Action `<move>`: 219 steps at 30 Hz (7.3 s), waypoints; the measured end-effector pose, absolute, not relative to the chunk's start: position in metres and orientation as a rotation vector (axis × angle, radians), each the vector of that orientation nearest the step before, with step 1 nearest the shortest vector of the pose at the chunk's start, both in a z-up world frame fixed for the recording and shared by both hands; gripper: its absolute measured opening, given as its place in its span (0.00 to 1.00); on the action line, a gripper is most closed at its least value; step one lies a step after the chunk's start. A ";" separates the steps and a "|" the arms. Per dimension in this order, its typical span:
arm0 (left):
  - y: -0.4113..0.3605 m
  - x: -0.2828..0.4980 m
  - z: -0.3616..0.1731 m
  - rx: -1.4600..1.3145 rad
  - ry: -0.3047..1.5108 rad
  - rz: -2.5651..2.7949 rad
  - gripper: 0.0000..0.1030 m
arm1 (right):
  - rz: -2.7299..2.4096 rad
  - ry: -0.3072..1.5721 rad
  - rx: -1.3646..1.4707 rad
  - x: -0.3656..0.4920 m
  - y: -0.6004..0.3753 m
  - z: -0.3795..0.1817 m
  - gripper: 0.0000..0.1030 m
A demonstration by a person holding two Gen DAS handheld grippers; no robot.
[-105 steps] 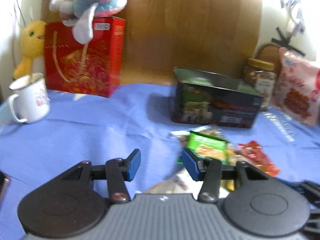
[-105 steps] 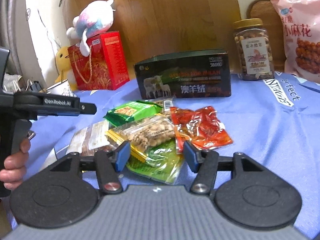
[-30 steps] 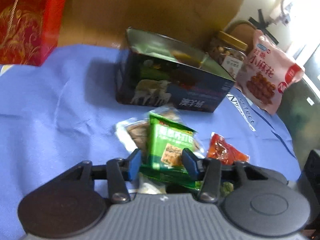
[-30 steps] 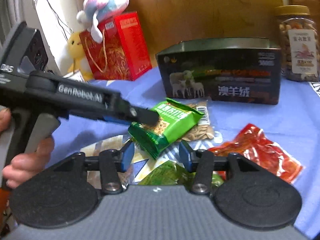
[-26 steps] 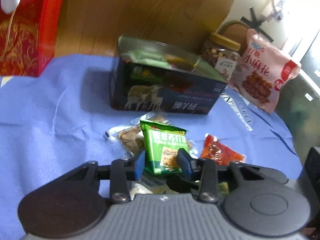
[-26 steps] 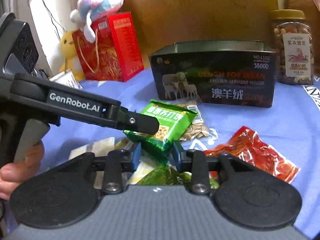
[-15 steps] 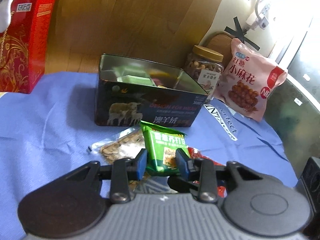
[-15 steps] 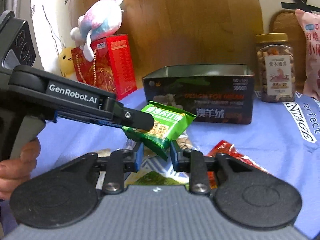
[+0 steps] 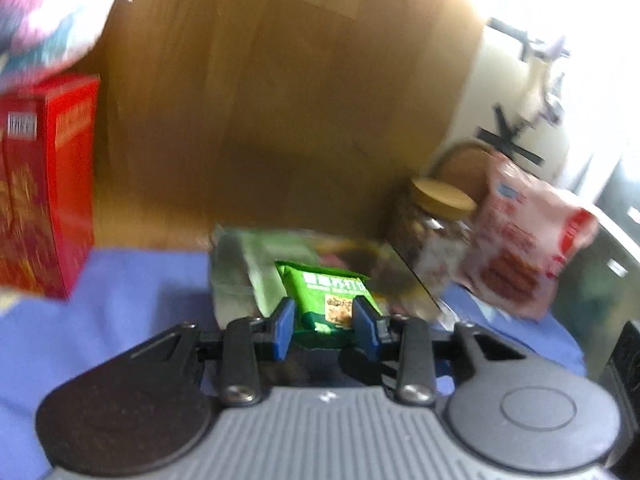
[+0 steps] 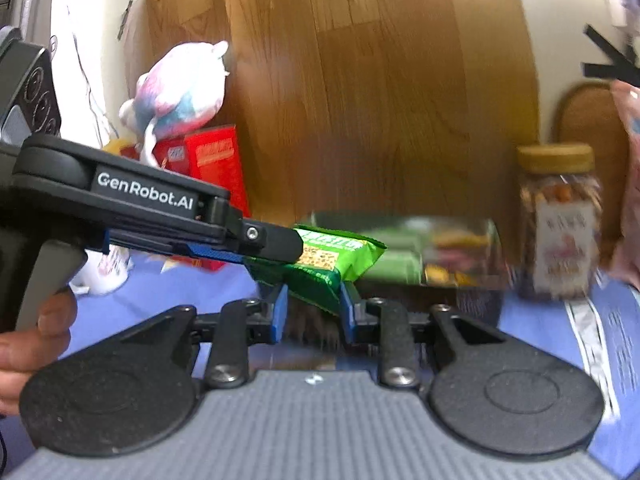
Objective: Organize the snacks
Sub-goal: 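Lower the green cracker bag into the tin and release it, then grasp the clear seed packet with the left gripper, then place the seed packet into the tin and open the left gripper, then grasp the red spicy snack packet with the left gripper, then lower the red packet into the tin and release it, then grasp the clear yellow-edged cake packet with the left gripper, then carry the cake packet over the tin and open the left gripper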
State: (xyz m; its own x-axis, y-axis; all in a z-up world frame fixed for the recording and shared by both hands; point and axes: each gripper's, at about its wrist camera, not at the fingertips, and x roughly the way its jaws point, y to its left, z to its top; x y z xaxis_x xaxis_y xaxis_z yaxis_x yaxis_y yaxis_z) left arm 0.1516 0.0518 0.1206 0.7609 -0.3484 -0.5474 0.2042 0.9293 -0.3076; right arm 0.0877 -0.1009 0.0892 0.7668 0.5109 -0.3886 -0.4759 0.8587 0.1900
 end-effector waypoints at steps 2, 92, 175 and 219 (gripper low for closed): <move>0.054 0.169 0.118 -0.229 0.657 -0.271 0.31 | 0.549 0.463 0.096 0.114 -0.096 0.092 0.30; -0.007 0.095 0.042 -0.294 1.000 -0.535 0.57 | 0.391 0.682 0.596 0.007 -0.235 0.021 0.34; 0.124 0.027 0.034 -0.475 0.886 -0.367 0.51 | 0.863 0.858 0.358 -0.014 -0.114 0.024 0.38; 0.215 0.045 0.039 -0.762 0.822 -0.281 0.67 | 0.819 0.625 0.201 0.046 -0.053 0.059 0.47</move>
